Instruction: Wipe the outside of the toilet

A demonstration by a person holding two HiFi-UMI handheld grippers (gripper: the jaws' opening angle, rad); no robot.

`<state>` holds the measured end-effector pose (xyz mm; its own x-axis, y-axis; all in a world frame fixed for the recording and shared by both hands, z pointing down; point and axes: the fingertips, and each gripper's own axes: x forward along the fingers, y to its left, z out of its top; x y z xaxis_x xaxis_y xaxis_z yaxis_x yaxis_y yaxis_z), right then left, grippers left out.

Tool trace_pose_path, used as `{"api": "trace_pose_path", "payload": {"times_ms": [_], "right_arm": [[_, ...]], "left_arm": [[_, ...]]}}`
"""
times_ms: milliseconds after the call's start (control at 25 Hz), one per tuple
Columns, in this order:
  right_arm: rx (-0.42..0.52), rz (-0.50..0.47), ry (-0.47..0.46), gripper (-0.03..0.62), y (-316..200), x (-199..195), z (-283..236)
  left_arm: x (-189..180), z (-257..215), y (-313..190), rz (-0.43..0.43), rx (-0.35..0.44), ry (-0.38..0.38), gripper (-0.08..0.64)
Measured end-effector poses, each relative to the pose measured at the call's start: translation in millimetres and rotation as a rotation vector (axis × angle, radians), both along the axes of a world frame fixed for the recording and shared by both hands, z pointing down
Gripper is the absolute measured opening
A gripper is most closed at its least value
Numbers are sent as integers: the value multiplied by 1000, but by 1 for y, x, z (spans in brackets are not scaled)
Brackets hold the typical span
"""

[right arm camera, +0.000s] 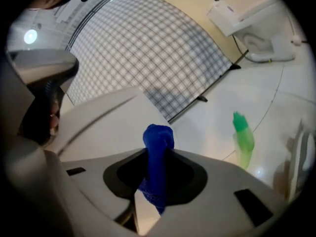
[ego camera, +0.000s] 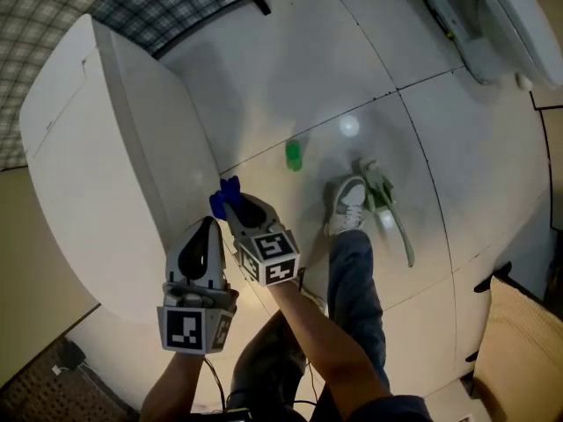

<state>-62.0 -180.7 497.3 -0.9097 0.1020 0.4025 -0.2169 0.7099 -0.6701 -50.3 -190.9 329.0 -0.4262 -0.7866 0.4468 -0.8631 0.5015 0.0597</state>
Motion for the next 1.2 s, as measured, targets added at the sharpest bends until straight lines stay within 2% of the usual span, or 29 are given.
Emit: {"api": "trace_pose_path", "payload": {"times_ms": [200,320,440,680,840,1000,1120,1200], "right_arm": [[126,67,-98,98,-29,31,-145],[162,89,-163,98,-28,53,-211],[209,120,-212,98,-28,72,-252],[266,208,-253,98,-14,117,-277],[312,257,-255,98,16,150,-290],[299,299,-242,98,58,183,-310],[308,310,-231,98,91,194,-313],[298,352,-229,98,110,193,-312]], "left_arm": [[8,-91,8,29,53,-13,11],[21,-121,14,52,56,-26,11],[32,-133,11,84,69,-45,11],[61,-152,17,149,115,-84,11],[83,-161,57,182,142,-108,11],[106,-168,107,238,119,-131,11],[116,-167,144,257,56,-103,11],[113,-167,165,295,22,-96,11]]}}
